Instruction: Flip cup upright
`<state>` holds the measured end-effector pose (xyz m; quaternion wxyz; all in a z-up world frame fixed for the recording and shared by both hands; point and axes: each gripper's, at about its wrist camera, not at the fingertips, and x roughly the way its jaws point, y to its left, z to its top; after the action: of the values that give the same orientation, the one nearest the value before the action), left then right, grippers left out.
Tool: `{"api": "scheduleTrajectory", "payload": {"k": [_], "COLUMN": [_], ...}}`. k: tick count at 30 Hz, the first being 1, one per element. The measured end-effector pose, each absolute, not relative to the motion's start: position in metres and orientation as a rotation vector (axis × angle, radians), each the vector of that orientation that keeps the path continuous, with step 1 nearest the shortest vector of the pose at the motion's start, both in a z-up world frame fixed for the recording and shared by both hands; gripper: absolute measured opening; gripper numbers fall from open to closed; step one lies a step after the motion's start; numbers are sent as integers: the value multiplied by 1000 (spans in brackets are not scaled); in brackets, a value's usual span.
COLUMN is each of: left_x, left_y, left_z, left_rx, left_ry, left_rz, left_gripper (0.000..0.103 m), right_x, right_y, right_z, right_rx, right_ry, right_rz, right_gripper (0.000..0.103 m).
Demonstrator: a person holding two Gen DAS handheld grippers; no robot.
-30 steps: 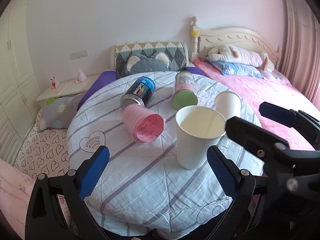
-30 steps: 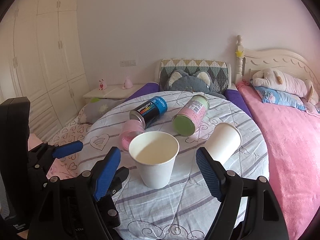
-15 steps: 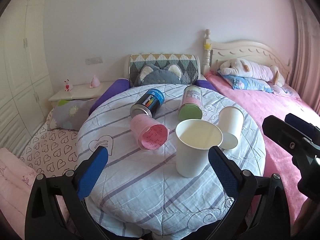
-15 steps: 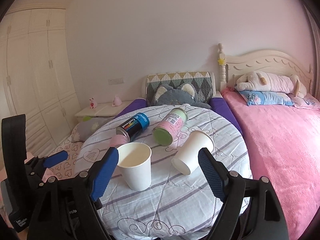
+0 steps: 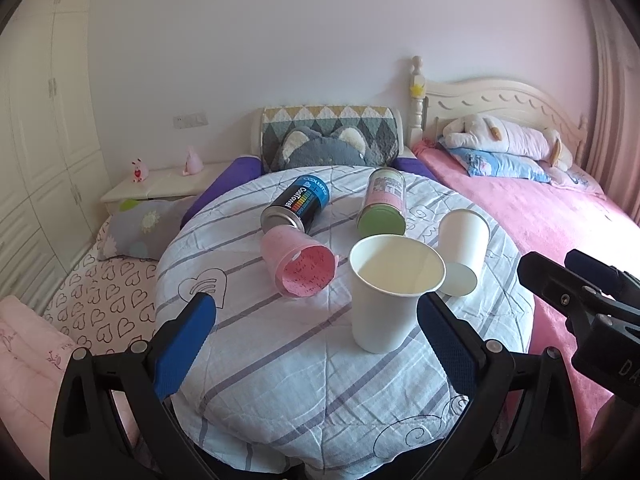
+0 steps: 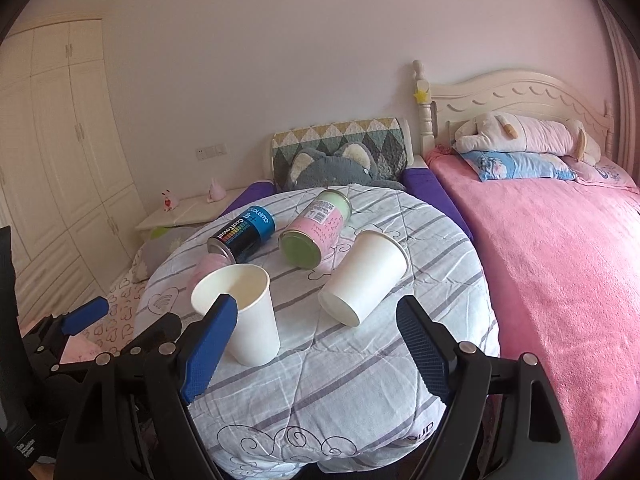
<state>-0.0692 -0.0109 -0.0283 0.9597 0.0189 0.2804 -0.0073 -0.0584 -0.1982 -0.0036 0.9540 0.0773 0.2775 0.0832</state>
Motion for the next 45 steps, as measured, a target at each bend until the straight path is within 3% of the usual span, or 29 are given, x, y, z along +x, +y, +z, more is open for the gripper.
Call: {"api": "scheduleTrajectory", "payload": {"k": [45], "left_x": [-65], "left_y": [-11], "left_z": [-27], "left_rx": [63], "left_ry": [565], "left_rz": [-13], "left_gripper": [102], "right_x": [-53], "right_y": [-192], "right_z": [-11], "right_rx": [152], "right_ry": [593], "right_rz": [177], "right_gripper": [83]}}
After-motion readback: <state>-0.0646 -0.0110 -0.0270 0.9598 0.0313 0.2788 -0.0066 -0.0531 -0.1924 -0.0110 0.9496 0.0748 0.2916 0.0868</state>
